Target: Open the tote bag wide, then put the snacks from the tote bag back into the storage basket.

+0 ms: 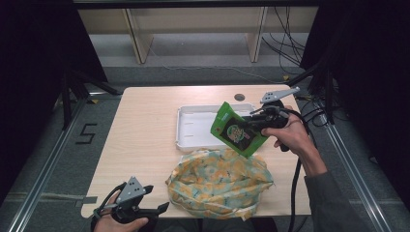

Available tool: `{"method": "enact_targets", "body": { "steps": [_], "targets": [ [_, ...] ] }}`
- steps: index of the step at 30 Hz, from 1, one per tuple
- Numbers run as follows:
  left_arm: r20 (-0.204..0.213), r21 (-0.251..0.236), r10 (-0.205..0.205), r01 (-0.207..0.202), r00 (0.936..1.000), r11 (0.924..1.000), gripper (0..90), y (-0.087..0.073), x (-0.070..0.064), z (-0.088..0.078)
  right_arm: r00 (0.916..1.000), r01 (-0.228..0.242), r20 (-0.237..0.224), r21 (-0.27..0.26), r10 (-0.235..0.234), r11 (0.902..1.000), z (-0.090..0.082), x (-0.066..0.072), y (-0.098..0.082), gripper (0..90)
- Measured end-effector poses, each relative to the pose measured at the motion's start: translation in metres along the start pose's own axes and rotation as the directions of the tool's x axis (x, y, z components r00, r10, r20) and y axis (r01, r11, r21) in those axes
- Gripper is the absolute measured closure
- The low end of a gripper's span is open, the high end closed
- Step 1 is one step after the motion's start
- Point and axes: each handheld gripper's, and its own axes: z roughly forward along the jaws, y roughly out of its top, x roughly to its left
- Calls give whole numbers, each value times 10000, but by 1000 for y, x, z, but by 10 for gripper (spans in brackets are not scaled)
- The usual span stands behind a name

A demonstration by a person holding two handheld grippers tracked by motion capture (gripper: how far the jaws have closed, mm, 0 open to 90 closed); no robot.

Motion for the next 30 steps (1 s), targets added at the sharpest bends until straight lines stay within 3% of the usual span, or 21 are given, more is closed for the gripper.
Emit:
{"method": "enact_targets", "body": {
  "steps": [2, 3, 4, 5, 8, 9, 11, 13, 19, 20, 22, 24, 25, 27, 28, 29, 30],
  "targets": [
    [4, -4, -28, 28, 10000, 10000, 225, -2, 0, 1, 9999, -74, 115, -212, 77, 9997, 1, -2, -1, 775],
    [-37, -190, -352, 351, 9994, 9992, 221, -4, -2, 3, 9998, -145, 128, 30, 145, 9999, -1, -3, 0, 774],
    [-80, 111, -213, 214, 9997, 9997, 215, -5, 0, 2, 9997, -126, 197, 7, 126, 9999, -1, -6, -1, 774],
    [-104, -60, -509, 508, 9987, 9987, 210, -7, -1, 4, 9997, -117, 219, -154, 120, 9998, 1, -8, -1, 774],
    [-314, 67, -314, 316, 9990, 9995, 192, -9, 3, 4, 9987, -373, 354, -179, 379, 9991, 0, -12, -3, 774],
    [-359, -137, -632, 627, 9974, 9979, 186, -11, 2, 6, 9984, -435, 363, -166, 441, 9989, 0, -13, -3, 774],
    [-391, 95, -308, 312, 9988, 9995, 185, -12, 4, 6, 9978, -368, 545, -335, 386, 9988, -2, -18, -4, 774],
    [-393, 72, -487, 490, 9980, 9988, 182, -14, 3, 7, 9962, -600, 616, -351, 621, 9976, -3, -21, -4, 774],
    [-439, 173, -93, 100, 9990, 9998, 170, -15, 3, 6, 9881, -788, 1292, -447, 840, 9959, 2, -34, -5, 774],
    [-391, 90, -78, 82, 9992, 9999, 170, -15, 3, 7, 9869, -793, 1358, -587, 867, 9951, 5, -37, -5, 774],
    [-409, -145, -531, 525, 9978, 9985, 170, -17, 0, 8, 9833, -903, 1538, -541, 976, 9944, 9, -41, -5, 774],
    [-422, 85, -298, 302, 9987, 9995, 170, -18, 2, 6, 9801, -846, 1763, -445, 912, 9954, 13, -46, -5, 774],
    [-539, 2, -351, 352, 9979, 9994, 170, -19, 2, 7, 9766, -1123, 1785, -523, 1199, 9923, 16, -47, -5, 774],
    [-448, 110, -183, 188, 9988, 9998, 170, -20, 2, 5, 9737, -1168, 1901, -582, 1258, 9914, 20, -52, -5, 774],
    [-442, 48, -262, 265, 9987, 9996, 170, -20, 1, 5, 9738, -1151, 1924, -413, 1209, 9925, 21, -55, -4, 774],
    [-511, -63, -339, 336, 9981, 9994, 170, -21, 1, 5, 9716, -1440, 1853, -299, 1471, 9891, 23, -55, -3, 774],
    [-558, 15, -319, 320, 9979, 9995, 170, -21, 1, 5, 9708, -1267, 1993, -455, 1333, 9909, 27, -58, -3, 774]
  ]
}}
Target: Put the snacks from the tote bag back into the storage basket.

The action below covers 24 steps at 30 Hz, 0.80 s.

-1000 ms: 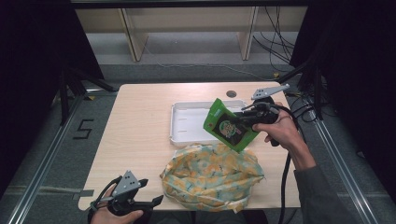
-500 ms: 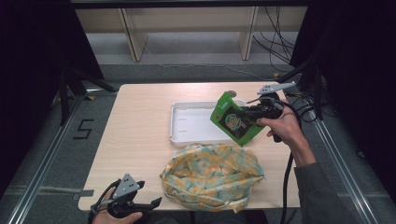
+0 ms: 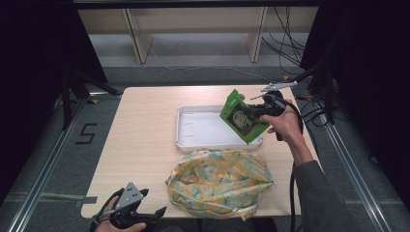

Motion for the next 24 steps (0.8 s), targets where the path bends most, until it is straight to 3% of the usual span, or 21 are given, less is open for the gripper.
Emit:
{"method": "enact_targets", "body": {
  "steps": [1, 7, 8, 10, 13, 16, 17, 20, 21, 22, 23, 24],
  "targets": [
    [-50, -13, -16, 16, 10000, 10000, 170, 0, -1, -1, 9997, -236, -4, 187, 236, 9995, 2, 0, 1, 774],
    [-45, -214, -140, 139, 9999, 9997, 170, -1, -2, 1, 9977, -636, 250, 292, 629, 9975, 18, -7, 6, 774],
    [18, -264, -160, 161, 9999, 9995, 170, -2, -2, 1, 9983, -470, 339, 149, 465, 9988, 22, -10, 6, 773],
    [-19, -168, -88, 88, 10000, 9998, 170, -2, -1, 1, 9970, -626, 458, 181, 617, 9979, 26, -13, 7, 773],
    [-18, -235, 52, -52, 10000, 9997, 170, -1, -1, 0, 9914, -1134, 690, 222, 1116, 9933, 32, -17, 10, 773],
    [-12, -132, 219, -219, 9998, 9997, 170, -1, -1, 0, 9909, -914, 1010, 236, 886, 9955, 39, -23, 11, 773],
    [-19, -150, -8, 8, 10000, 9999, 170, -1, -3, 1, 9893, -1113, 980, 317, 1077, 9933, 41, -24, 12, 772],
    [-1, -133, 298, -298, 9996, 9995, 171, -1, -2, 0, 9863, -1274, 1106, 392, 1224, 9911, 49, -28, 13, 772],
    [-7, -147, 255, -255, 9997, 9996, 171, -1, -3, 0, 9814, -1474, 1294, 319, 1421, 9886, 53, -27, 12, 772],
    [14, -119, 292, -291, 9996, 9995, 170, -1, -3, 0, 9836, -1414, 1183, 378, 1361, 9892, 55, -29, 13, 772],
    [5, -278, 103, -103, 9999, 9996, 171, -1, -4, 0, 9787, -1648, 1331, 556, 1563, 9848, 56, -29, 13, 772],
    [-10, -174, 258, -258, 9997, 9995, 171, -1, -3, -1, 9820, -1494, 1229, 406, 1434, 9879, 60, -31, 13, 772]
  ]
}}
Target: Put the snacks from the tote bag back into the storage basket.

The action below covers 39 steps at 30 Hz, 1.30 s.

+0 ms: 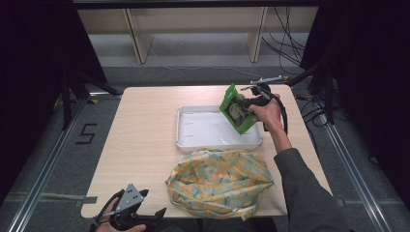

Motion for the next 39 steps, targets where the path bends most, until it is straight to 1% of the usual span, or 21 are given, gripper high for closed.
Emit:
{"method": "enact_targets", "body": {
  "steps": [3, 4, 5, 6, 7, 9, 10, 12, 15, 16, 19, 22, 25, 27, 29, 30, 31, 32, 33, 37, 39],
  "targets": [
    [-3, 15, 12, -12, 10000, 10000, 171, -1, 0, -1, 9997, -200, 166, 22, 200, 9998, 5, -1, 2, 772],
    [-45, 128, 83, -83, 10000, 9999, 171, -1, 1, -1, 9993, -141, 352, -441, 156, 9989, 9, -2, 2, 772],
    [-59, 74, 3, -3, 10000, 10000, 171, -1, 0, -1, 9992, -255, 301, -123, 259, 9996, 9, -2, 3, 771],
    [-50, 57, -10, 10, 10000, 10000, 171, -1, 0, -1, 9992, 50, 397, 32, -51, 10000, 10, -3, 4, 771],
    [-44, 54, -10, 10, 10000, 10000, 171, -1, 0, -1, 9985, -319, 444, 266, 307, 9991, 10, -1, 5, 771],
    [-40, 43, -22, 22, 10000, 10000, 171, -1, 0, -1, 9977, -516, 446, 232, 505, 9984, 14, 0, 6, 771],
    [-34, 48, -31, 31, 10000, 10000, 171, -1, 0, -1, 9984, -240, 524, 151, 232, 9996, 16, -3, 6, 771],
    [-39, 82, -201, 201, 9998, 9998, 171, -2, -2, -1, 9971, -557, 524, 197, 546, 9983, 20, -1, 7, 770],
    [39, 131, 166, -166, 9999, 9998, 172, -1, 0, -2, 9966, -548, 631, 257, 531, 9982, 24, -2, 10, 770],
    [40, 127, 160, -160, 9999, 9998, 171, -1, 0, -2, 9966, -221, 798, 100, 213, 9997, 27, -4, 11, 769],
    [46, 128, 164, -165, 9999, 9998, 171, -1, 0, -1, 9946, -703, 781, 265, 680, 9972, 31, 0, 13, 769],
    [59, 122, 139, -140, 9999, 9998, 171, -1, -1, -1, 9961, -220, 860, 189, 203, 9996, 36, -4, 13, 767],
    [60, 97, -46, 45, 10000, 9999, 171, -2, -2, 0, 9950, -283, 962, 176, 265, 9994, 40, -5, 14, 767],
    [79, 154, 250, -251, 9997, 9996, 172, -1, -2, -1, 9940, -396, 1025, 155, 378, 9991, 43, -4, 14, 766],
    [93, 89, 158, -159, 9998, 9998, 172, -2, -2, 0, 9925, -674, 1028, 68, 664, 9977, 46, -3, 13, 766],
    [76, 118, 201, -202, 9998, 9997, 172, -2, -2, -1, 9925, -432, 1145, 101, 417, 9990, 46, -5, 13, 765],
    [76, 121, 198, -199, 9998, 9997, 172, -1, -2, -1, 9914, -615, 1168, 208, 587, 9979, 47, -5, 12, 764],
    [112, 103, 182, -183, 9998, 9998, 172, -1, -3, -1, 9917, -282, 1261, 304, 242, 9991, 48, -9, 12, 764],
    [134, 124, 244, -246, 9996, 9996, 172, -1, -3, -1, 9904, -641, 1249, 373, 590, 9972, 49, -8, 12, 763],
    [164, 35, -31, 30, 9999, 10000, 172, -2, -4, 0, 9886, -550, 1419, 325, 499, 9980, 51, -11, 11, 762],
    [54, 255, 177, -178, 9998, 9995, 172, -1, -3, -1, 9891, -616, 1359, 281, 572, 9977, 52, -11, 11, 760]
  ]
}}
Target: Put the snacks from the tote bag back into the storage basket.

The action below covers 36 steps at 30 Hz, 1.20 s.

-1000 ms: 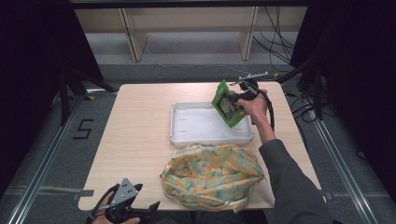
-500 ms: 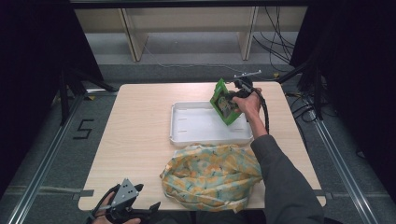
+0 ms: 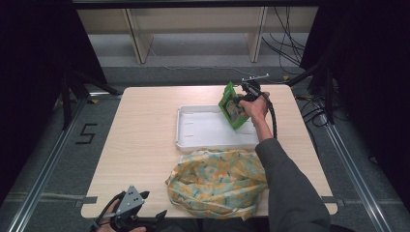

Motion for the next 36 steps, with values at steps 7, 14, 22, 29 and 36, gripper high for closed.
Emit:
{"method": "enact_targets", "body": {
  "steps": [7, 14, 22, 29, 36],
  "targets": [
    [56, -145, 91, -90, 9999, 9999, 171, 1, -1, 0, 9996, 203, 200, 25, -204, 9998, 5, -2, -2, 751],
    [11, -17, 36, -36, 10000, 10000, 172, 0, -2, 0, 9994, -130, 313, 188, 124, 9997, 5, -3, -2, 732],
    [15, -32, 42, -42, 10000, 10000, 173, 0, -2, 0, 9970, -596, 513, 340, 578, 9976, 5, -6, -5, 717],
    [56, -99, -41, 42, 10000, 9999, 174, 0, -3, 0, 9929, -917, 806, 445, 879, 9948, 5, -11, -9, 712],
    [49, -90, -43, 43, 10000, 10000, 175, 0, -3, 0, 9907, -1325, 356, 431, 1311, 9902, 6, -15, -14, 703]
  ]
}}
